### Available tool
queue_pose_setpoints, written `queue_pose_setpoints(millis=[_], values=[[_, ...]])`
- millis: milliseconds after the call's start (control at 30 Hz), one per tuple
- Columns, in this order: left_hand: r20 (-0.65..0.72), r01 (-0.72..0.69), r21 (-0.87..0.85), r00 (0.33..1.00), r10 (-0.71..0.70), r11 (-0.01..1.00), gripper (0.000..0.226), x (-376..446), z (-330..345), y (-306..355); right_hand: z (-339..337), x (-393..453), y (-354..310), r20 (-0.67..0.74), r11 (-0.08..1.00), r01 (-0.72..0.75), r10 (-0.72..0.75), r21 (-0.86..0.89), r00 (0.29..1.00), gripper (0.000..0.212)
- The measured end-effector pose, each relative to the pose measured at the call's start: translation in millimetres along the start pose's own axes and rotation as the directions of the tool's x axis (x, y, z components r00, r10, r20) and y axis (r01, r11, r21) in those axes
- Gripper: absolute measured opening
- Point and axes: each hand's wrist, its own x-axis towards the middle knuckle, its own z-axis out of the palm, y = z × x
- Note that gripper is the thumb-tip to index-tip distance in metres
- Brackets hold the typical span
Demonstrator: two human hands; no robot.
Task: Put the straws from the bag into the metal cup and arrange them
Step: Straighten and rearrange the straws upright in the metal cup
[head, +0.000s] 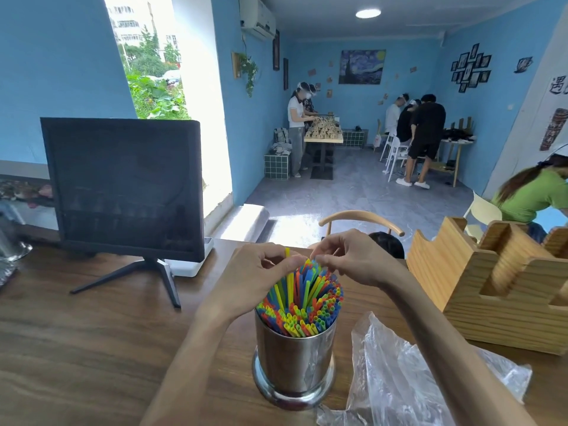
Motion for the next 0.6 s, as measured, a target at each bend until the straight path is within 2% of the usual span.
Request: queue_pose_setpoints(millis=[67,167,333,600], values=[[0.013,-0.007,0.022,1.0,0.007,1.0,0.01,-0.9,-0.8,1.3,1.9,-0.7,0.0,0.008,1.0,0.004,-0.004,-0.011,1.0,0.011],[0.012,-0.03,0.029,0.999,0.03,0.999,0.011,-2.0,-1.1,0.3,3.8,-2.4,-1.2,0.02,1.0,-0.007,0.007,-0.002,1.0,0.012],[-0.004,-0.023,0.008,1.0,0.023,1.0,0.012,-3.5,-2.1,-3.7,0.7,-5.7,-5.1,0.026,0.993,-0.036,0.033,0.11,0.999,0.008],[-0.01,-0.021,-0.003,1.0,0.021,1.0,0.011,-4.2,-1.1,-1.6,0.2,-5.2,-7.3,0.004,0.993,-0.055,0.054,0.107,0.999,0.014]])
